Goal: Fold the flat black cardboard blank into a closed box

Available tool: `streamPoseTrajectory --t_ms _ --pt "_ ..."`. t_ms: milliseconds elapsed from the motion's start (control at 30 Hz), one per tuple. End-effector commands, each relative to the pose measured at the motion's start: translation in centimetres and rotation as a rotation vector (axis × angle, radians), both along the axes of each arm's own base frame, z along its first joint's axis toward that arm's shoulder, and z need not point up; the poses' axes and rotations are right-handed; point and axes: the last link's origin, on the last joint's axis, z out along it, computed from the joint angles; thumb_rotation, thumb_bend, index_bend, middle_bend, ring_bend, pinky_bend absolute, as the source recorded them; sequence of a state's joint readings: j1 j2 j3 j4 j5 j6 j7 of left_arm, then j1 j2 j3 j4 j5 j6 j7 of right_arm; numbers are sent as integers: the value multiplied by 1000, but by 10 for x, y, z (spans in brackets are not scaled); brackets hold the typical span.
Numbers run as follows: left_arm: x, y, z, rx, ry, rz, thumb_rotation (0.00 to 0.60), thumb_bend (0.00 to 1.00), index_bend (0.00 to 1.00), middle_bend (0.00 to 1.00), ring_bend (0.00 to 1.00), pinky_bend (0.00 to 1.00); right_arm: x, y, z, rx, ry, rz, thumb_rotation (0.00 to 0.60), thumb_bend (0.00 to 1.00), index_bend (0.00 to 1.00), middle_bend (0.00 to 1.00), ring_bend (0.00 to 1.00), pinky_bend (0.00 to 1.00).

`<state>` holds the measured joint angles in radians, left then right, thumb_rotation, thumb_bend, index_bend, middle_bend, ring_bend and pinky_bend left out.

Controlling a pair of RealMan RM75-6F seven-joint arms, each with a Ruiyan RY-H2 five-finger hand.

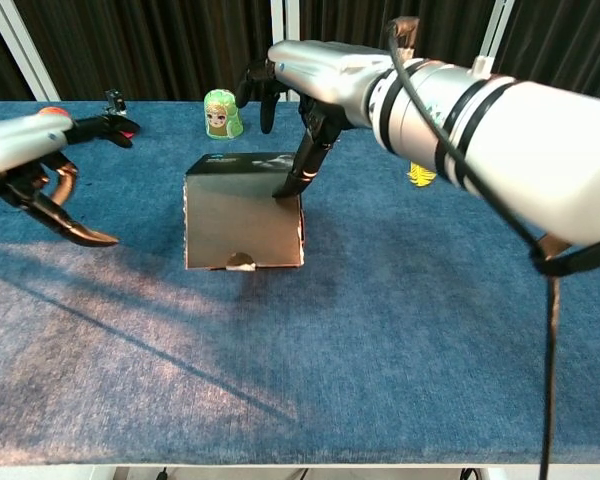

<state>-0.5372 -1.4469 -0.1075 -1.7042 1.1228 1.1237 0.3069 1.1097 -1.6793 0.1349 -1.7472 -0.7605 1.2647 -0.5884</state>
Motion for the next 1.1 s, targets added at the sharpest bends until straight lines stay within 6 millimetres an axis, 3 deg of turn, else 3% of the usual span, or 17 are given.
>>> streamPoseTrajectory --t_ms 33,433,733,1100 --pt "-5 -4 14 25 9 10 542 14 0 86 703 1000 -2 8 -16 -42 31 31 600 3 274 353 737 1000" --pt "-9 -7 25 27 2 -1 569 15 0 69 693 1000 -12 17 -38 -162 116 122 600 47 367 400 746 1000" --pt "-6 -5 25 6 -24 -12 572 14 0 63 687 1000 -25 17 -60 -236 153 205 600 205 492 482 757 1000" --pt "-6 -5 23 -6 -37 -20 575 14 0 58 680 1000 -31 13 -70 -280 211 250 600 335 511 497 760 1000"
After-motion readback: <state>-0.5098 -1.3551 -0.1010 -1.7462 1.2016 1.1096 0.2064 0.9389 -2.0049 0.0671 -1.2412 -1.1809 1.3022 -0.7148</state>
